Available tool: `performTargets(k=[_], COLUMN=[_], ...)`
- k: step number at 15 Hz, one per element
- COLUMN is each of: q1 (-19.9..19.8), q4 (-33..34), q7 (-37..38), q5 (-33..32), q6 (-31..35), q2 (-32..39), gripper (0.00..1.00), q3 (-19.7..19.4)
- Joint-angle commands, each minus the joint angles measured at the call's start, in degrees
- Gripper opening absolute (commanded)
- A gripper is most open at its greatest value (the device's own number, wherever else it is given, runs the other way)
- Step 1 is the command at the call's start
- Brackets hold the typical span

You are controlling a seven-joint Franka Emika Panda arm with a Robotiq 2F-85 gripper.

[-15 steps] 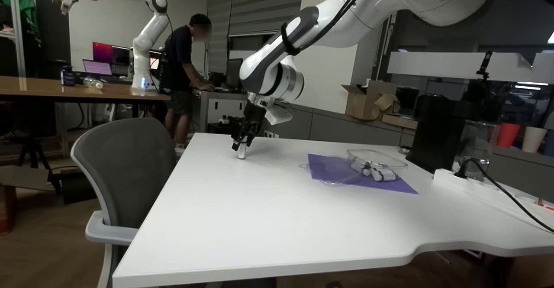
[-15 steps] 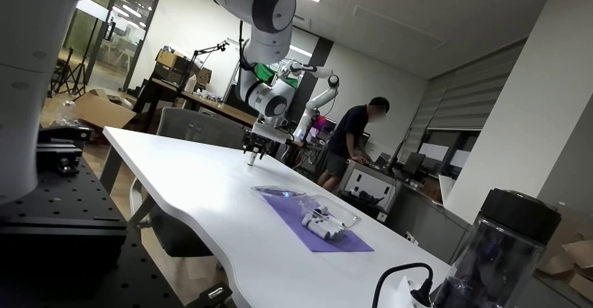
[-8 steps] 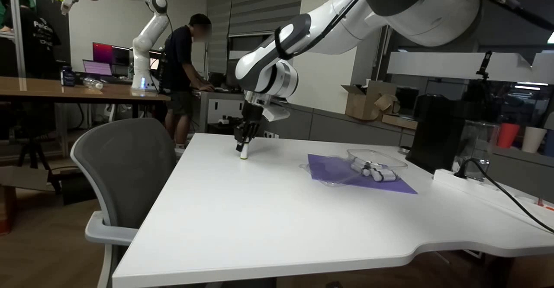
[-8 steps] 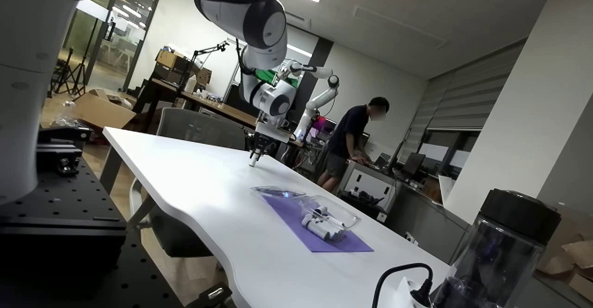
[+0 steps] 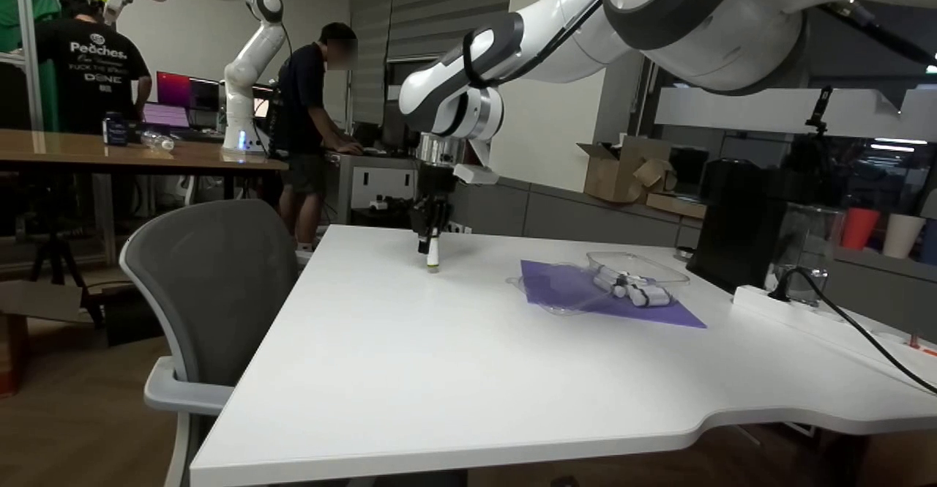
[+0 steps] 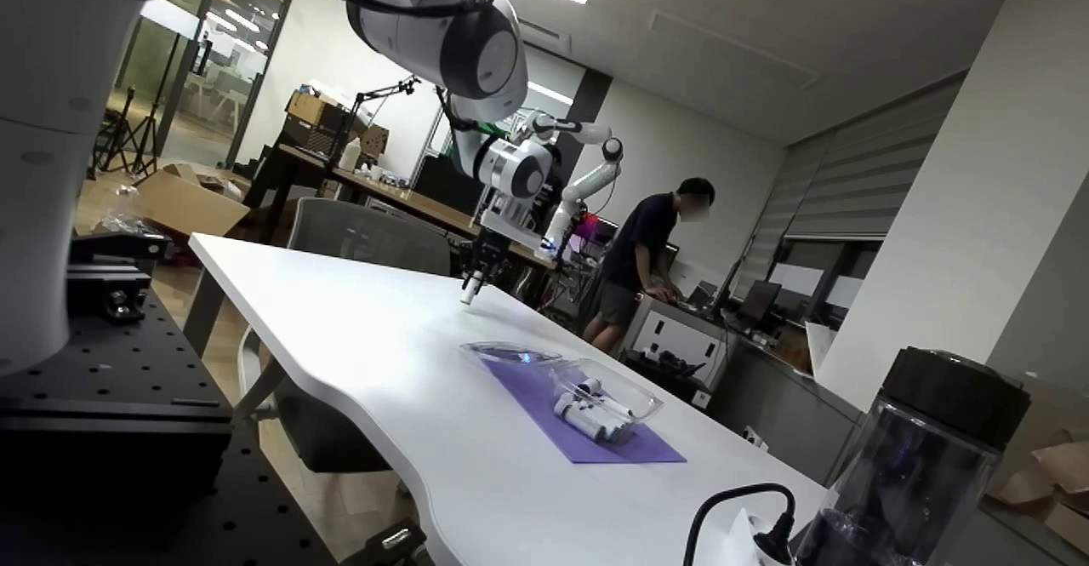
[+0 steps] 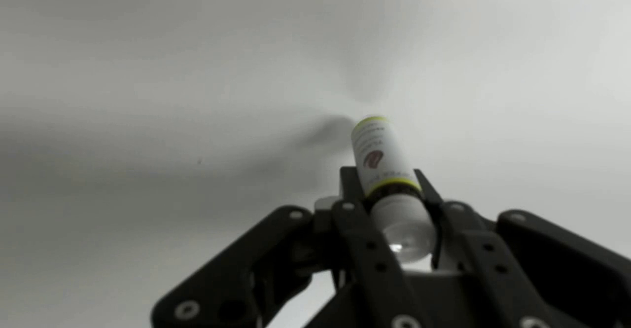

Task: Pick the bottle on the table and put it in the box

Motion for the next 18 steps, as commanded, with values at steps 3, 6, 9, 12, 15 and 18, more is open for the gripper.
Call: performTargets(k=[3, 6, 9, 12, 15, 18], q1=[-1.8, -5.9, -11.5, -17.4, -21.8, -24.0], q4=[5.9, 5.1, 3.6, 2.2, -0.3, -3.5], q7=[0.8, 1.2, 1.9, 2.7, 2.6, 2.3], q5=[-2.0, -0.9, 0.4, 2.5, 5.0, 7.3], q6=[-1.7, -0.5, 0.8, 0.3, -0.7, -3.0], q2=[-2.2, -5.0, -6.9, -7.6, -8.6, -10.4], gripper=[0.07, 0.07, 0.07, 0.07, 0.07, 0.07], q3=[-3.8, -5.7, -6.8, -7.0, -6.5, -6.2])
